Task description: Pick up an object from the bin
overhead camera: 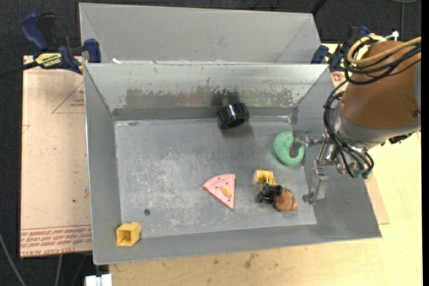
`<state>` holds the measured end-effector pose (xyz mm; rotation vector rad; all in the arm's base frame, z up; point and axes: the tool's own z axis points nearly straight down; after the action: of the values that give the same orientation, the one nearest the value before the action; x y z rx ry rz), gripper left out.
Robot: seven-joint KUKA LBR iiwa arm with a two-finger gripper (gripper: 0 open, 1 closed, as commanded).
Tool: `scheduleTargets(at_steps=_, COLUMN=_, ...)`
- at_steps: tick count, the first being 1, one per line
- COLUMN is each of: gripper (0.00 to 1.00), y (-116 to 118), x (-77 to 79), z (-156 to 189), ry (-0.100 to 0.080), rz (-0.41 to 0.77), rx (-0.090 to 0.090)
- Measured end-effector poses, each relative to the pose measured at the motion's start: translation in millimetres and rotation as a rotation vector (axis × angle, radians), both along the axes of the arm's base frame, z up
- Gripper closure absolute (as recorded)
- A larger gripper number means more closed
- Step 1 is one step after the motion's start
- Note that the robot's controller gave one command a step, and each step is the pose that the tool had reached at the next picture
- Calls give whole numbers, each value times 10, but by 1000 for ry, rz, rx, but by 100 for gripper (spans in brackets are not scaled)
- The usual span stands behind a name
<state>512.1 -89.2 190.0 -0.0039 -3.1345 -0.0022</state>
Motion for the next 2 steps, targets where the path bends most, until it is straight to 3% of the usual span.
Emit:
scheduleTargets(at_steps=1, gripper=0, y=3, x=17, z=42, ry=-8, rz=2, rx=-1)
scheduleTargets(at_steps=2, gripper=0, y=145, x=-91, z=-435, ry=-15, rz=-16, rx=-2)
